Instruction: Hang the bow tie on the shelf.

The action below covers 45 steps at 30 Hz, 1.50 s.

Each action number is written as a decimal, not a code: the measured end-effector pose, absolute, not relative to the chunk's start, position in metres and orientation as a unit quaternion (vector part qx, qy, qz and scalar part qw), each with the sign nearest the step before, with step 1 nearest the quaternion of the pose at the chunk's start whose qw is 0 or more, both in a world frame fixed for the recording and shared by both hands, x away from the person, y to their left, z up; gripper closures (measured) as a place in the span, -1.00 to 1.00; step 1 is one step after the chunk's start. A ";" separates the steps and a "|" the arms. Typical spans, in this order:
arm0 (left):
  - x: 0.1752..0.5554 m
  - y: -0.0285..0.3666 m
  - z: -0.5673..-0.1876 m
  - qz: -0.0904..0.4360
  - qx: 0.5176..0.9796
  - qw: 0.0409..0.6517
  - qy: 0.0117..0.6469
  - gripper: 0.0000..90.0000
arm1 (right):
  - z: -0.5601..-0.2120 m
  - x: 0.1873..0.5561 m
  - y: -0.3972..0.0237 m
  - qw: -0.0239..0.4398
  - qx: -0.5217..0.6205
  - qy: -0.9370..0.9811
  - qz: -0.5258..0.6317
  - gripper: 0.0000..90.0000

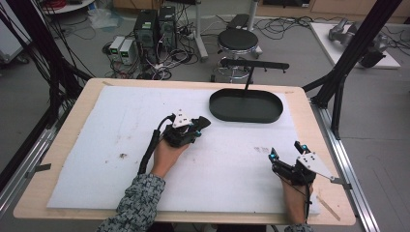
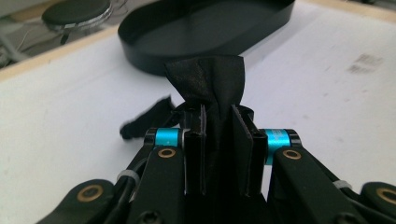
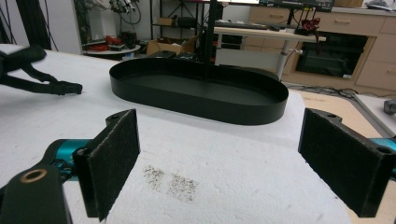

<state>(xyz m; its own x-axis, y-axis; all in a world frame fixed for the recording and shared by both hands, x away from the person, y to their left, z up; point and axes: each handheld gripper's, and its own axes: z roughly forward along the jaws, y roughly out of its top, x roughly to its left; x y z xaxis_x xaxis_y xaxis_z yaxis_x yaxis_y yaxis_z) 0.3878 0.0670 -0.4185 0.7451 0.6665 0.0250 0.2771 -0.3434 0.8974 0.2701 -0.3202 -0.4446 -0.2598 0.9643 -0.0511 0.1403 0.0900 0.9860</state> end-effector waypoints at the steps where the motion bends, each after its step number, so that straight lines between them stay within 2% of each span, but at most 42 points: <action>1: 0.388 0.068 -0.414 0.194 0.792 0.501 0.290 0.68 | -0.445 0.270 -0.320 0.411 0.449 0.615 0.502 -0.74; 11: 0.405 0.074 -0.382 0.164 0.781 0.557 0.232 0.68 | -0.445 0.270 -0.321 0.410 0.448 0.616 0.502 -0.74; 45: 0.463 0.034 -0.332 0.122 0.811 0.554 0.145 0.68 | -0.446 0.269 -0.320 0.405 0.452 0.617 0.500 -0.74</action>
<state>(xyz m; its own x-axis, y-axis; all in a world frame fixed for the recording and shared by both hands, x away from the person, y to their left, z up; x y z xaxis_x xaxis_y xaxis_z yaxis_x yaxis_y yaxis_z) 0.4634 0.0337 -0.3323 0.9282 0.3703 0.0376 0.0995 -0.3442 0.9336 0.2694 -0.3202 -0.4458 -0.2630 0.9636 -0.0479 0.1527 0.0905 0.9841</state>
